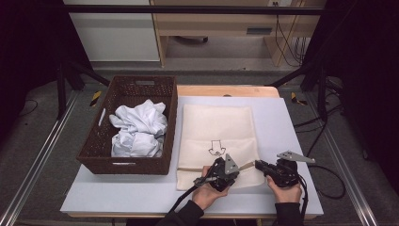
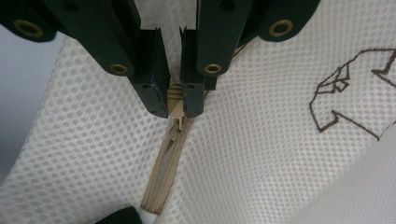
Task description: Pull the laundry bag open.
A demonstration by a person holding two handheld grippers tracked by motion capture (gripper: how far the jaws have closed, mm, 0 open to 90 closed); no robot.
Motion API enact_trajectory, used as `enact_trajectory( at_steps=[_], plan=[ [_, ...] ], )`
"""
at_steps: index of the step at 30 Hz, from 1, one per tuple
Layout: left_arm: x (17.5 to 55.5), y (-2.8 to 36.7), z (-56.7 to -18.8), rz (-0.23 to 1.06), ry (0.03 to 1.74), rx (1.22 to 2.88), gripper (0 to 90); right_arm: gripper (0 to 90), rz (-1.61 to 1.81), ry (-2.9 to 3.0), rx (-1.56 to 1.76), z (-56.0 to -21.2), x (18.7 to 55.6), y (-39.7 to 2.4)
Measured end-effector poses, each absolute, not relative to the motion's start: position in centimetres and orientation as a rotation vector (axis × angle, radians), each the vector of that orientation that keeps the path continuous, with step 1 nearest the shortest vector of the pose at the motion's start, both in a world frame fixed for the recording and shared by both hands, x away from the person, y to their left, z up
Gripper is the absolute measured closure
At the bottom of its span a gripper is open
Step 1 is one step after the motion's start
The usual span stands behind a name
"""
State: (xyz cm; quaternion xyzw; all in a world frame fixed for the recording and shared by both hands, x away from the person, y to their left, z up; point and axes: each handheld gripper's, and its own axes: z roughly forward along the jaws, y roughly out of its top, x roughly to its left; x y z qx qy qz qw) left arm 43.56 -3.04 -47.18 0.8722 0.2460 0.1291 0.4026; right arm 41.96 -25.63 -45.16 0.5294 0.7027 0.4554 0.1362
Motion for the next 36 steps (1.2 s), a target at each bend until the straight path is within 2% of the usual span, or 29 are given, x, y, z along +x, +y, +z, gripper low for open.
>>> enact_trajectory(
  at_steps=[36],
  plan=[
    [42.7,4.3,-47.1,0.389,0.686,2.270,81.1,83.6,1.300,2.001,1.572,-45.3,41.8,-26.7]
  ],
)
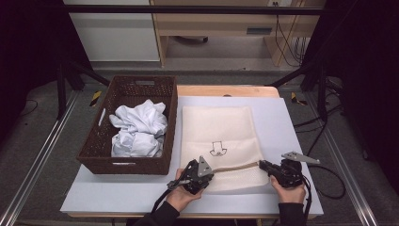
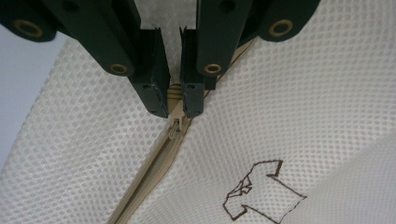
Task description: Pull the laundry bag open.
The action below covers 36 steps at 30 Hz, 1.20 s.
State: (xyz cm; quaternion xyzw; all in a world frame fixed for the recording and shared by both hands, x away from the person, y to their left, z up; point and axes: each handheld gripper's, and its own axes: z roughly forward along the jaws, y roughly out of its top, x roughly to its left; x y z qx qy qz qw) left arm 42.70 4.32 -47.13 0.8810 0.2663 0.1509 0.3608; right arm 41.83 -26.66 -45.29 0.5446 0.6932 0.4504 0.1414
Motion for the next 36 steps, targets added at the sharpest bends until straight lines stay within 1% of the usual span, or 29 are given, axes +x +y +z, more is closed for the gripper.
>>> enact_trajectory(
  at_steps=[26,28,30,36],
  plan=[
    [42.3,8.5,-46.9,0.431,0.738,2.287,81.1,83.6,1.304,1.996,1.575,-45.3,41.7,-26.8],
    [42.2,9.3,-46.9,0.443,0.747,2.295,81.1,83.7,1.290,1.990,1.585,-45.3,41.7,-26.9],
    [42.2,10.3,-46.9,0.423,0.772,2.278,81.1,83.7,1.303,1.987,1.583,-45.4,41.7,-27.0],
    [41.8,12.1,-46.9,0.447,0.802,2.267,81.1,83.7,1.295,1.989,1.582,-45.4,41.7,-26.9]
  ],
)
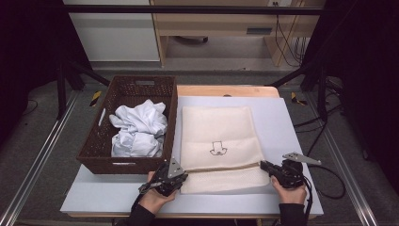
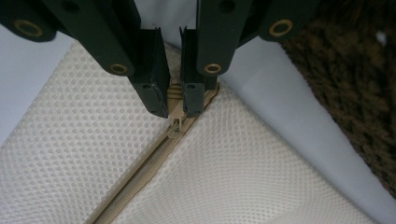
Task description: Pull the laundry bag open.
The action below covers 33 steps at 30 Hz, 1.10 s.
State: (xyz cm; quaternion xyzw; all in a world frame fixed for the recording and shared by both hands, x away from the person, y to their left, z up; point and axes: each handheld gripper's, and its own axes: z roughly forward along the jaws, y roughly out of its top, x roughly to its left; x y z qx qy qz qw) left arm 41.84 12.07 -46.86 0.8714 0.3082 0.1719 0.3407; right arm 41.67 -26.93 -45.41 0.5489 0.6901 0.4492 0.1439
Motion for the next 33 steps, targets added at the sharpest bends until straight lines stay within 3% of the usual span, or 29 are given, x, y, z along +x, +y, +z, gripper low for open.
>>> enact_trajectory(
  at_steps=[8,22,29,33],
  plan=[
    [41.7,14.3,-47.4,0.436,0.851,2.273,81.1,83.6,1.288,1.994,1.602,-45.7,41.7,-27.1],
    [41.6,14.4,-47.8,0.459,0.885,2.229,80.2,80.8,1.193,2.032,1.620,-47.0,41.8,-26.4],
    [40.9,15.0,-47.5,0.450,0.944,2.149,68.8,58.4,1.101,1.987,1.600,-47.2,41.9,-26.5],
    [40.0,14.8,-47.0,0.434,0.940,2.088,61.6,54.0,1.082,1.962,1.569,-46.8,42.4,-26.4]
  ],
)
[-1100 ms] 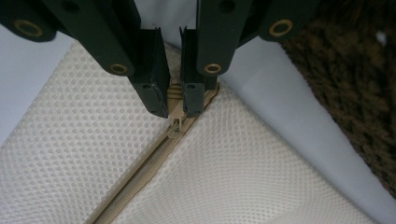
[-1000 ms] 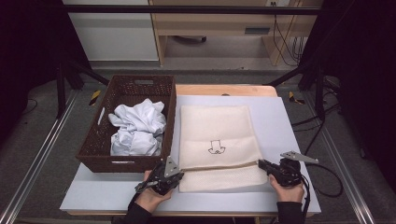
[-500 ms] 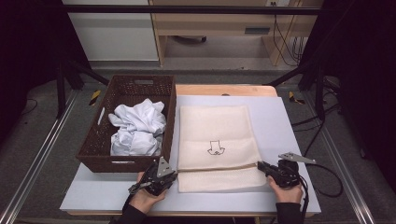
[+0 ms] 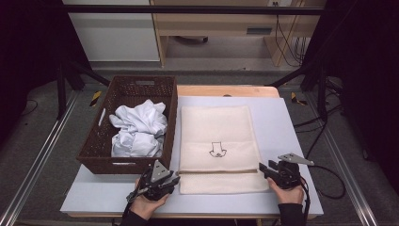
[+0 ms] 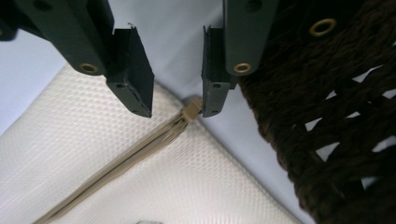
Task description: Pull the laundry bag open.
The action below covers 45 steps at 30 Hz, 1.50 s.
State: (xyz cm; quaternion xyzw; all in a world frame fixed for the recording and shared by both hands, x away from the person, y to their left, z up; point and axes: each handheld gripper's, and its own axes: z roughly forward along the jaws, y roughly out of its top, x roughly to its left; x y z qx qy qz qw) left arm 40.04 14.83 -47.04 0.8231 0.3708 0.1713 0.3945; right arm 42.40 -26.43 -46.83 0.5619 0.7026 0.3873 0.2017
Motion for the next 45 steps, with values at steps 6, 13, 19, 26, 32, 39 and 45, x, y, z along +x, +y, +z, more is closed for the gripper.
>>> enact_trajectory(
  at_steps=[6,13,19,26,32,39,45],
  plan=[
    [39.0,13.8,-47.1,0.412,0.933,2.071,58.9,55.0,1.025,1.980,1.536,-46.8,43.7,-25.9],
    [39.1,12.9,-48.5,0.389,0.973,2.097,60.7,59.4,0.976,2.018,1.531,-47.6,45.6,-25.2],
    [39.3,12.7,-48.4,0.403,0.968,2.120,71.3,69.6,0.945,2.036,1.542,-48.1,45.9,-24.8],
    [39.4,12.4,-48.2,0.404,0.952,2.139,84.8,84.7,0.950,2.044,1.541,-48.0,45.7,-24.4],
    [39.6,12.7,-48.2,0.411,0.952,2.137,85.1,85.4,0.959,2.036,1.538,-47.7,45.3,-24.5],
    [39.5,12.8,-48.1,0.441,0.933,2.121,81.4,75.5,0.962,2.021,1.544,-47.8,45.1,-24.5],
    [39.3,12.9,-47.3,0.444,0.905,2.079,72.6,60.9,1.019,1.971,1.505,-47.3,44.7,-24.8]
  ],
)
